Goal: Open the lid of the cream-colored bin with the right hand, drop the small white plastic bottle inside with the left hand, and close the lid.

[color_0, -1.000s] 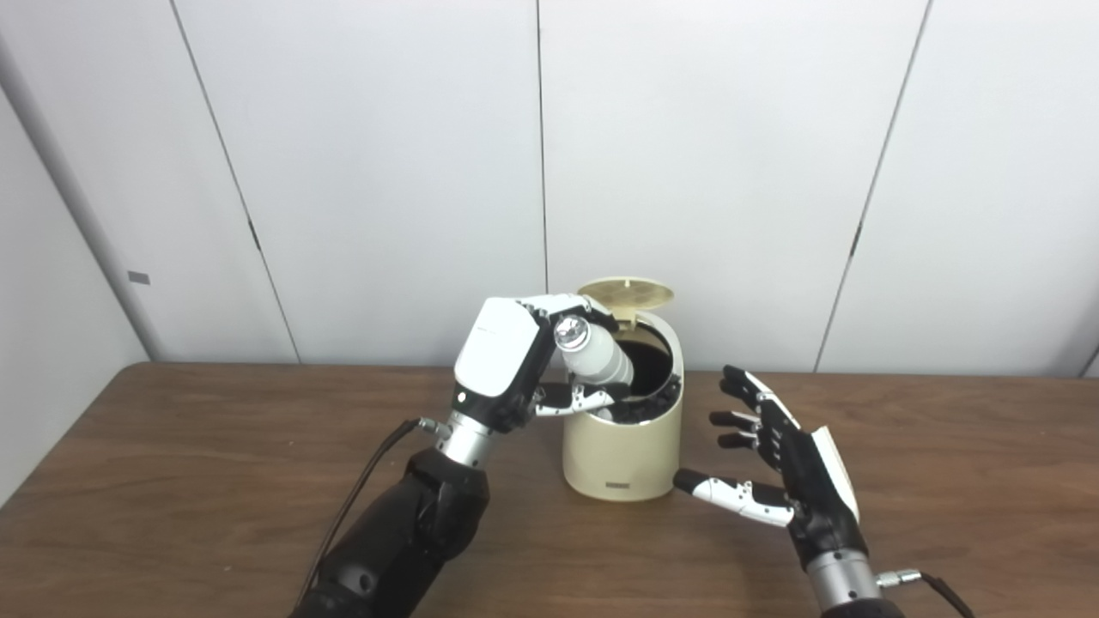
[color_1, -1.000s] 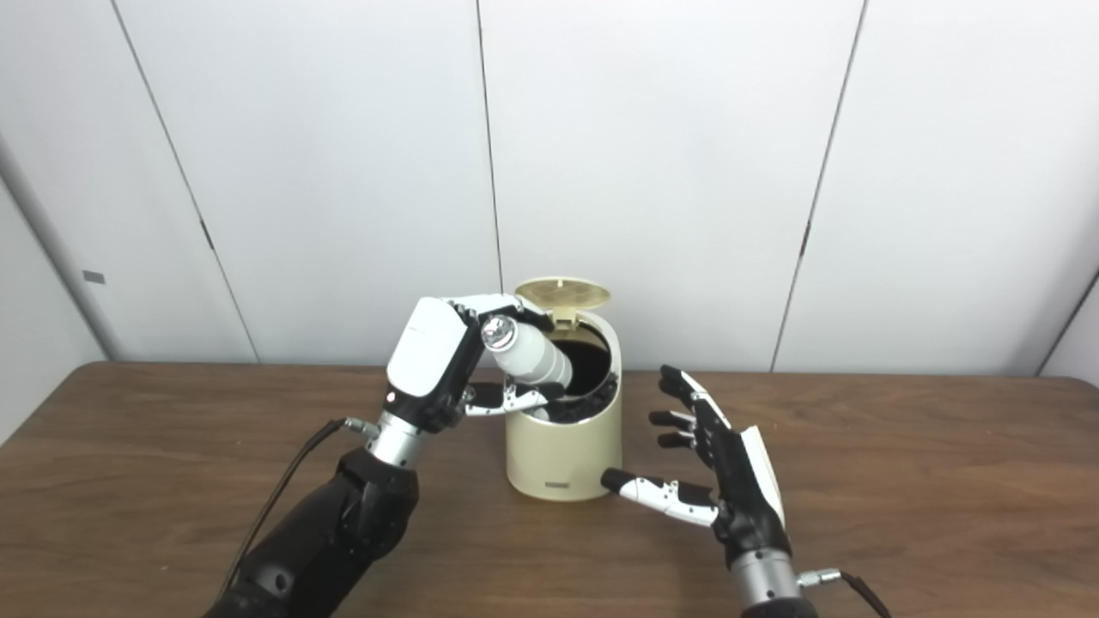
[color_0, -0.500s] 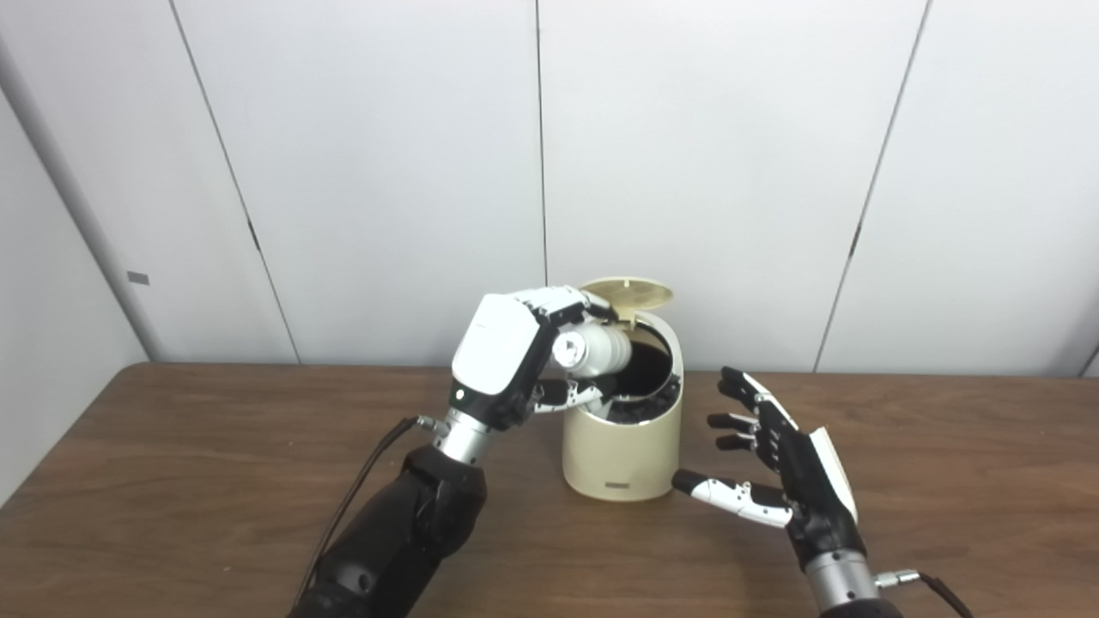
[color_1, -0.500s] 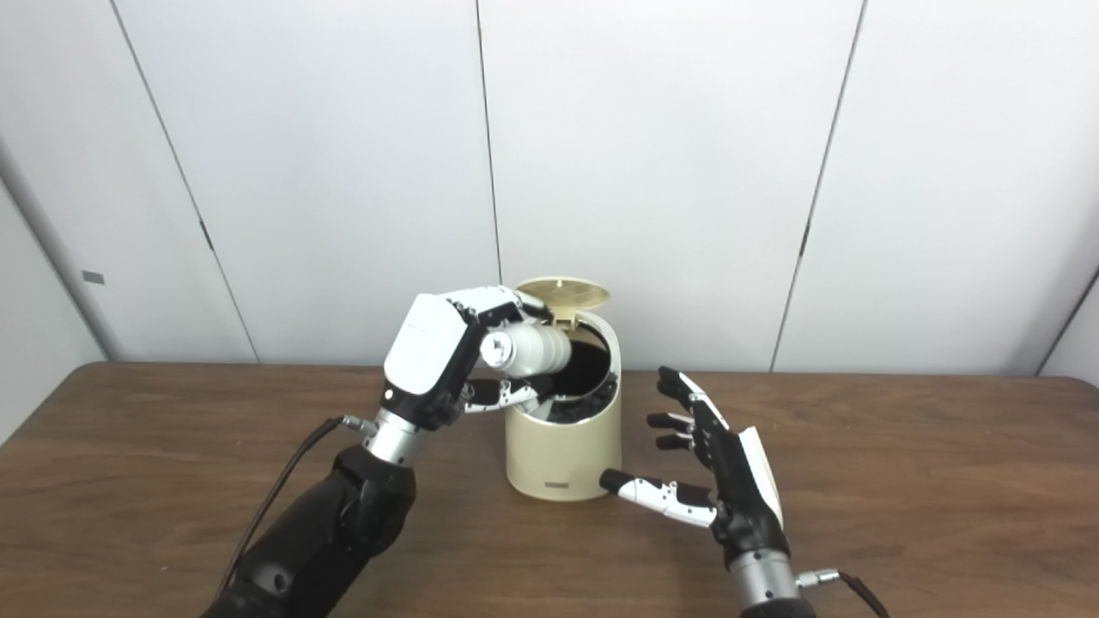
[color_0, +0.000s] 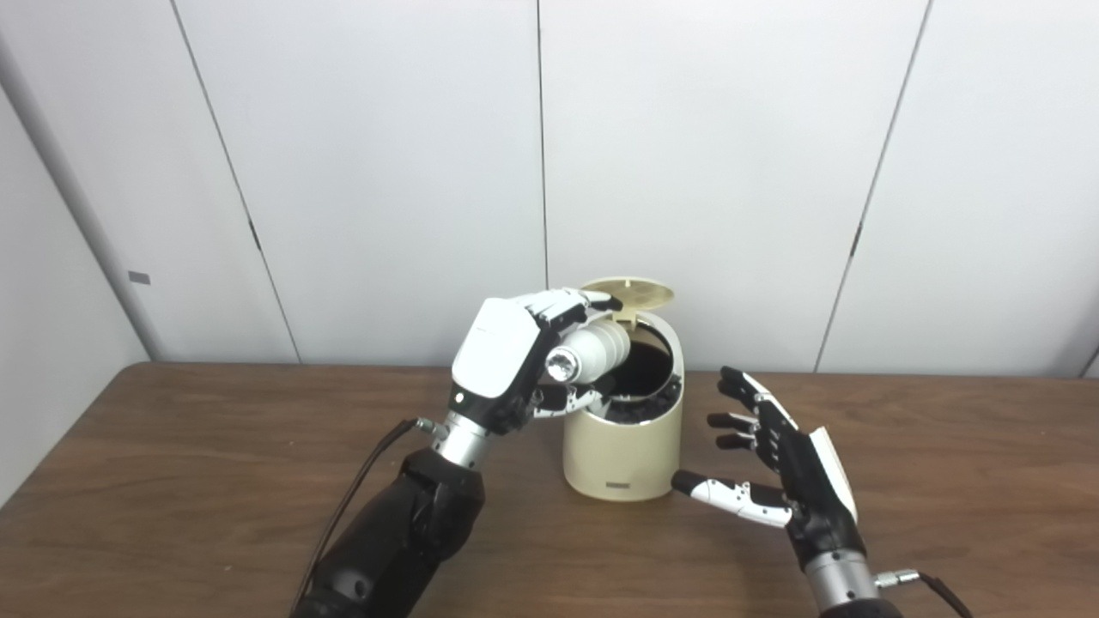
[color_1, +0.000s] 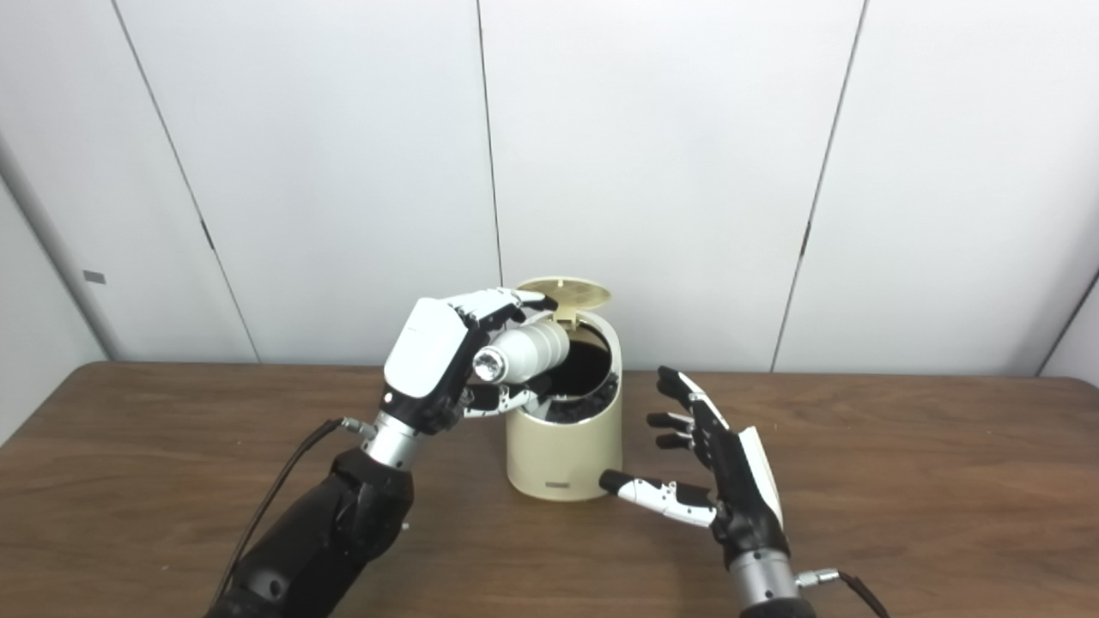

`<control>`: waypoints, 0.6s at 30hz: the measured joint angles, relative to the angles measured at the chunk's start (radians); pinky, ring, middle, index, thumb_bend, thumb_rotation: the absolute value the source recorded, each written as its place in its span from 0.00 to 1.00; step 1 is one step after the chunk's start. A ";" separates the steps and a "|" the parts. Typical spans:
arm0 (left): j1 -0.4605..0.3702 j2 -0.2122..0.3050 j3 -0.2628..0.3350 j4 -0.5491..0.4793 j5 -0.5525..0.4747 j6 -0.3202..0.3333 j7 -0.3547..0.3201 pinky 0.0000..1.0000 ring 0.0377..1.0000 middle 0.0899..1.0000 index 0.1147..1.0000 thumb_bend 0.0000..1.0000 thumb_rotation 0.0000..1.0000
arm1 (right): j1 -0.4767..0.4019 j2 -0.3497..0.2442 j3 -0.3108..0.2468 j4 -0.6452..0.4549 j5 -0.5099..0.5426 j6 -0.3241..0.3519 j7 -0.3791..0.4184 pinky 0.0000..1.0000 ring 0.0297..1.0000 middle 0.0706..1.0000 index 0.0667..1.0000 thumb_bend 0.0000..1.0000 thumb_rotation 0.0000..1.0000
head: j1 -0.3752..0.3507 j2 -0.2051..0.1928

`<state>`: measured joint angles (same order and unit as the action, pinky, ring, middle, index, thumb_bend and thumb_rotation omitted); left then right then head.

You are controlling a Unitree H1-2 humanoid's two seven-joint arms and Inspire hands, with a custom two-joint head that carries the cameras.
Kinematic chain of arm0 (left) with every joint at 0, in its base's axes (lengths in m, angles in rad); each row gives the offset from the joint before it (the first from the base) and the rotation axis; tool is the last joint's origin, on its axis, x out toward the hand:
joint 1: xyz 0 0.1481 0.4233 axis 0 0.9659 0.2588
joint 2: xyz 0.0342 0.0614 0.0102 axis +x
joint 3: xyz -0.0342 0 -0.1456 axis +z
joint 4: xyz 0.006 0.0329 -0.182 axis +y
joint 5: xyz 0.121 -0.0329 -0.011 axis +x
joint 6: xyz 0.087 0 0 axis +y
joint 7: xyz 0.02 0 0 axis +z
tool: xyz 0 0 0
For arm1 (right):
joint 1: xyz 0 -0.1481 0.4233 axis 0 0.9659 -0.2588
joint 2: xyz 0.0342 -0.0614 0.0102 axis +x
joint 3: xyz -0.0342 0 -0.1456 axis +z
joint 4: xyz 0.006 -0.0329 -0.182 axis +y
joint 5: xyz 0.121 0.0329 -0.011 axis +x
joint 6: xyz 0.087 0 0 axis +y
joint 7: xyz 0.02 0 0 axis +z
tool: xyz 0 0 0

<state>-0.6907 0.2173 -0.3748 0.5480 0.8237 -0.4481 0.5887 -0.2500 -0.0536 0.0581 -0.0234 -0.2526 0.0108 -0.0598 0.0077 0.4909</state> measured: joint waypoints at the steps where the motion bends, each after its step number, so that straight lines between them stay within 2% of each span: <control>1: 0.000 0.000 0.001 0.000 0.000 0.000 -0.003 0.51 0.60 0.68 0.69 0.85 0.04 | 0.000 0.000 0.000 0.000 0.000 0.000 0.000 0.66 0.73 0.86 0.86 0.87 0.29 | 0.000 0.000; 11: 0.000 0.008 -0.006 -0.010 -0.008 -0.002 -0.018 0.51 0.59 0.64 0.65 0.82 0.05 | 0.000 0.004 0.004 0.000 -0.002 0.000 0.000 0.65 0.73 0.86 0.87 0.87 0.30 | 0.003 0.002; 18: 0.005 0.036 -0.012 -0.074 -0.040 -0.004 -0.105 0.42 0.48 0.51 0.56 0.78 0.12 | -0.002 0.004 0.004 0.000 -0.002 0.000 0.000 0.65 0.73 0.87 0.87 0.87 0.30 | 0.003 0.003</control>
<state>-0.6860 0.2531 -0.3869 0.4741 0.7839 -0.4526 0.4833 -0.2516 -0.0499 0.0624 -0.0232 -0.2542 0.0111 -0.0600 0.0107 0.4939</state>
